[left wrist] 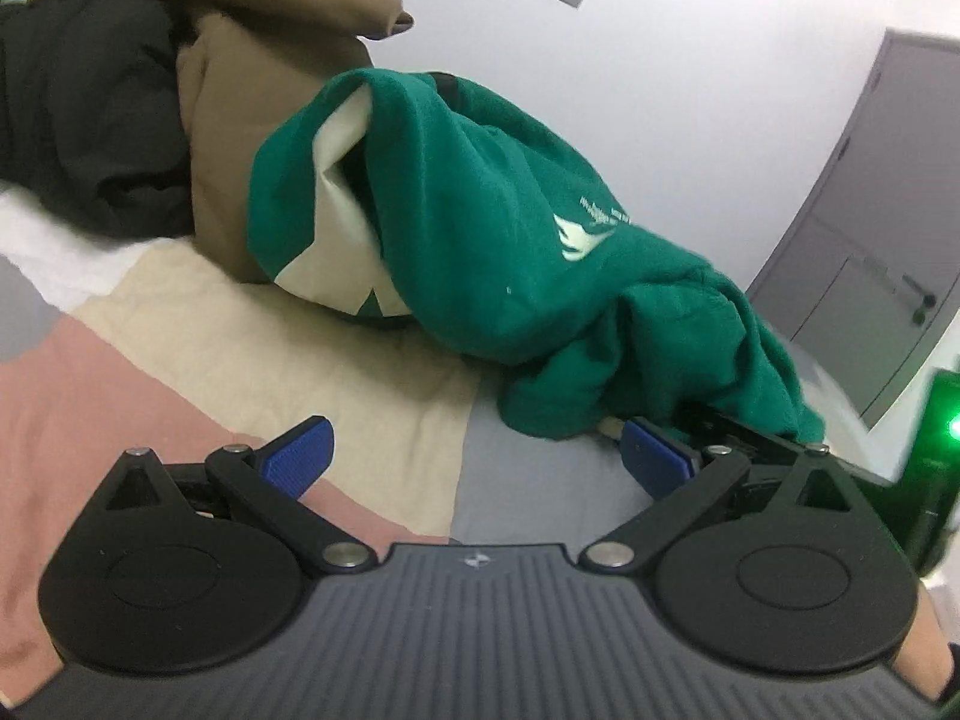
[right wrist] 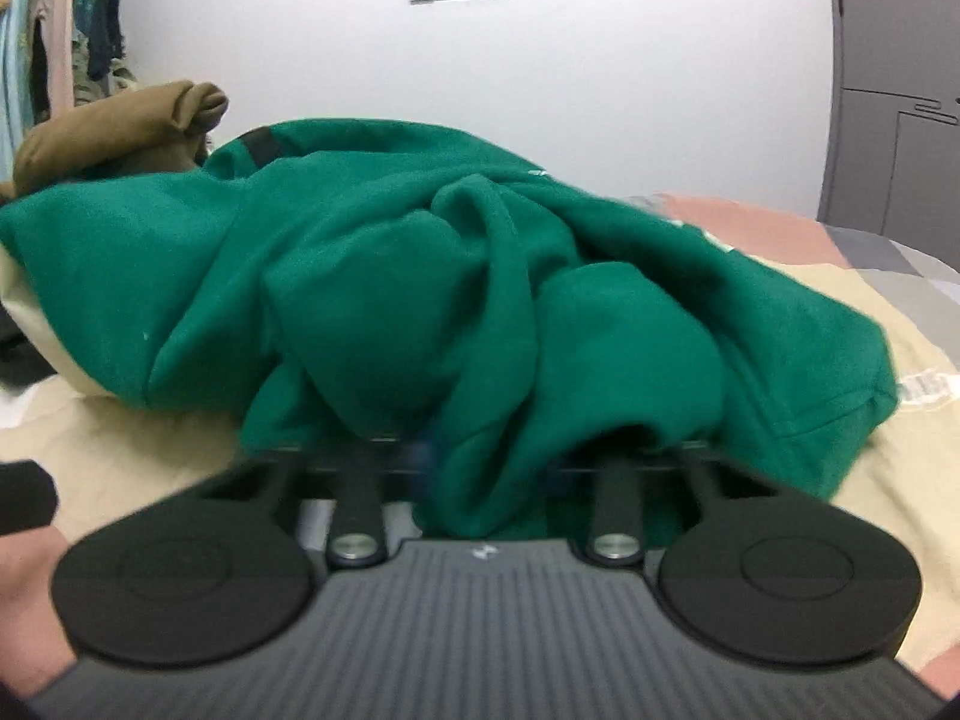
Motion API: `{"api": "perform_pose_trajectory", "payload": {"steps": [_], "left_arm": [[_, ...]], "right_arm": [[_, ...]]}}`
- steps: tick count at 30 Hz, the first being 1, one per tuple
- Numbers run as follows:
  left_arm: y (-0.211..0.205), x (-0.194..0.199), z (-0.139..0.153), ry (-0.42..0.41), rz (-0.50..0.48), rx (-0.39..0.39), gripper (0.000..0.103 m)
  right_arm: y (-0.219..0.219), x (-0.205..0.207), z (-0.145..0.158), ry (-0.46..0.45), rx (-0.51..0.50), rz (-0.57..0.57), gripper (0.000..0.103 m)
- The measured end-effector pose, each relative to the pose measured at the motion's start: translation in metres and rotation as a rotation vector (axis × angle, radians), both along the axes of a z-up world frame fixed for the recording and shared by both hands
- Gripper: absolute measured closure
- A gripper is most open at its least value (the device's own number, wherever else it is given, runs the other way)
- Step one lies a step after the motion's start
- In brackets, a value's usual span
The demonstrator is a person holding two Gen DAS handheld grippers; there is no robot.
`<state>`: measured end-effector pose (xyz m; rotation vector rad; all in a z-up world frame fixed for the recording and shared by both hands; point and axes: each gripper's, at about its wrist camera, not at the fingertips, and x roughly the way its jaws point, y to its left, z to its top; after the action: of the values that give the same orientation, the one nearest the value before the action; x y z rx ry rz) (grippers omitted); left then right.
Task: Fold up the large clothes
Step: 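Reach both tools into the green hoodie and close on its fabric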
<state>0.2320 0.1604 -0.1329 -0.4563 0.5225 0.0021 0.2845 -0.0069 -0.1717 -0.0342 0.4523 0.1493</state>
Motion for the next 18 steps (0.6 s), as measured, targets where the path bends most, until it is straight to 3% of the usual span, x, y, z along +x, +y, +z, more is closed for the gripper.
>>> {"api": "perform_pose_trajectory", "payload": {"steps": [6,18], "left_arm": [[0.001,-0.013,0.014,-0.026,0.02,0.004,0.0],[-0.012,-0.073,0.056,-0.09,-0.006,-0.072,0.0]], "right_arm": [[-0.022,-0.051,0.046,-0.05,-0.034,0.047,0.087],[-0.074,-0.191,0.111,-0.157,-0.072,0.22,0.09]]}}
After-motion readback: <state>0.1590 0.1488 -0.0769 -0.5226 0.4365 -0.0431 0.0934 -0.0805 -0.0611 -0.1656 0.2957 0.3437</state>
